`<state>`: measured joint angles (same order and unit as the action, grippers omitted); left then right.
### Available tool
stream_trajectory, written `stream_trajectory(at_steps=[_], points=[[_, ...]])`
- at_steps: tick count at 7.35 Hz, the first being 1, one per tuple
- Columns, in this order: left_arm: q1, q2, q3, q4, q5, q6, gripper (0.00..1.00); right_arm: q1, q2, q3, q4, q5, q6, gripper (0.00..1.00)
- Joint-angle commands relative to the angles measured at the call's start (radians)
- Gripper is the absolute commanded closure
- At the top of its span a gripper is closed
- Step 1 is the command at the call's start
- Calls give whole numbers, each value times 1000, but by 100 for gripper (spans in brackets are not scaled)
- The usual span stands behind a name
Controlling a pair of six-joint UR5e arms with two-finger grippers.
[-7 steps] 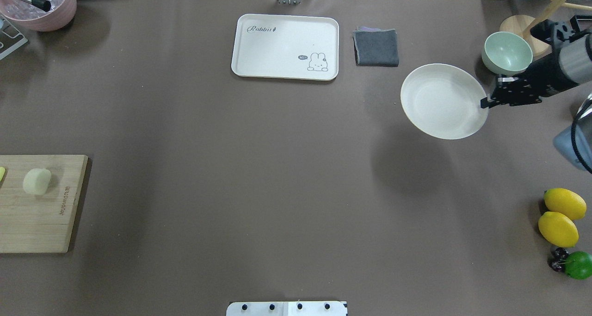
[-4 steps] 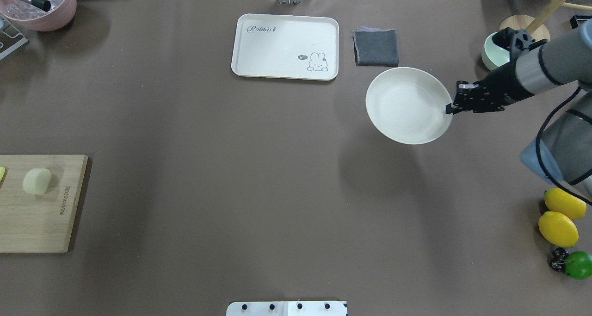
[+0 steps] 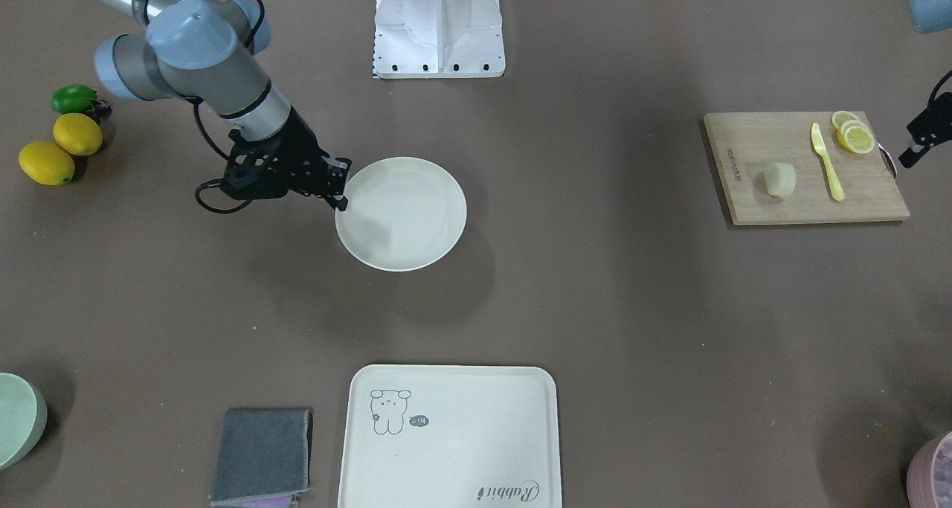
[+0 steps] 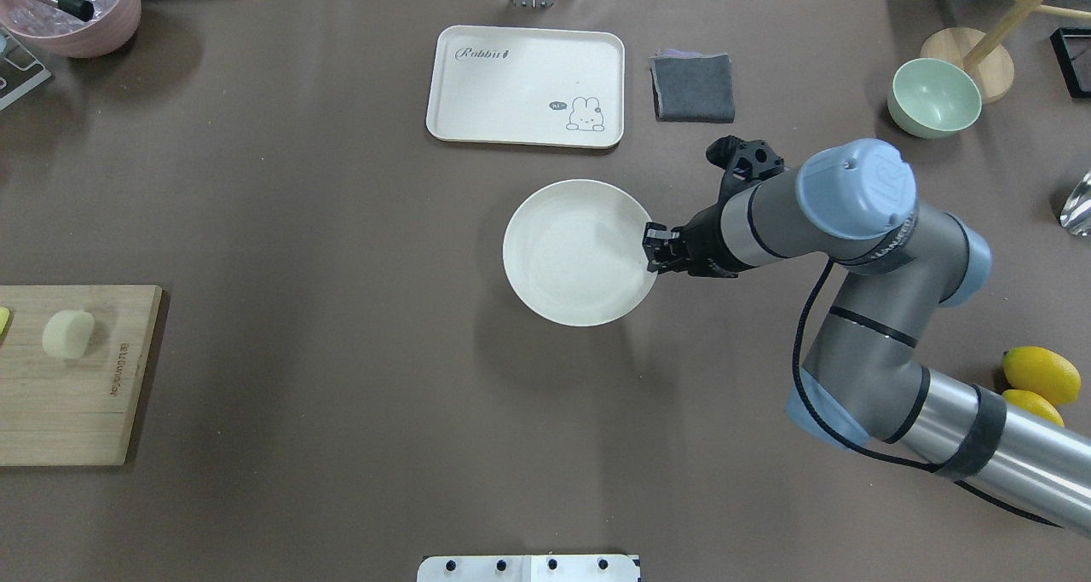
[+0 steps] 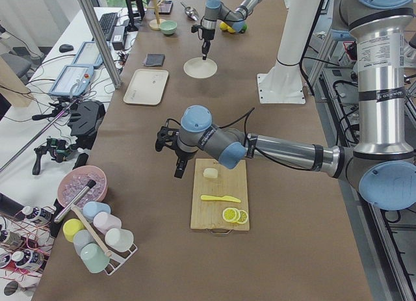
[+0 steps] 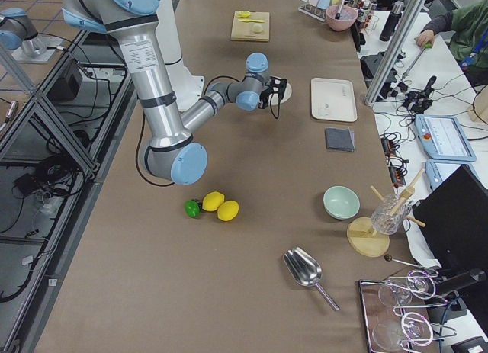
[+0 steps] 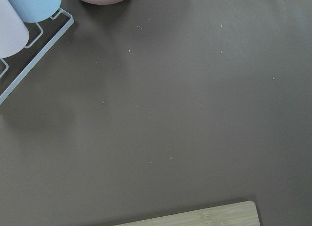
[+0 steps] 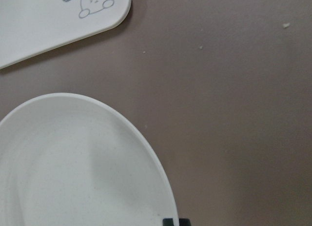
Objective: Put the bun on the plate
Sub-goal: 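Grip the white plate rim with the right gripper and drag it toward the table centre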
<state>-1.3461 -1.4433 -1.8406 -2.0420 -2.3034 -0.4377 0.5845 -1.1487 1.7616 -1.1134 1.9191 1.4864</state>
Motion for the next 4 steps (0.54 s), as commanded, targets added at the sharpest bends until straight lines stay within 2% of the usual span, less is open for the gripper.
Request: stream_trajectory(at_steps=[1,2,4], points=[[108,4,-5,-51,57,-89,2,-81,49,-11,-68,-90,5,100],[160,18,-3,-84,121,-113,2,-95,49,-20,-65,-95,8,100],[209,38,-2,-109,150,-113,2,-109,52,-37,-56,-95,11,100]])
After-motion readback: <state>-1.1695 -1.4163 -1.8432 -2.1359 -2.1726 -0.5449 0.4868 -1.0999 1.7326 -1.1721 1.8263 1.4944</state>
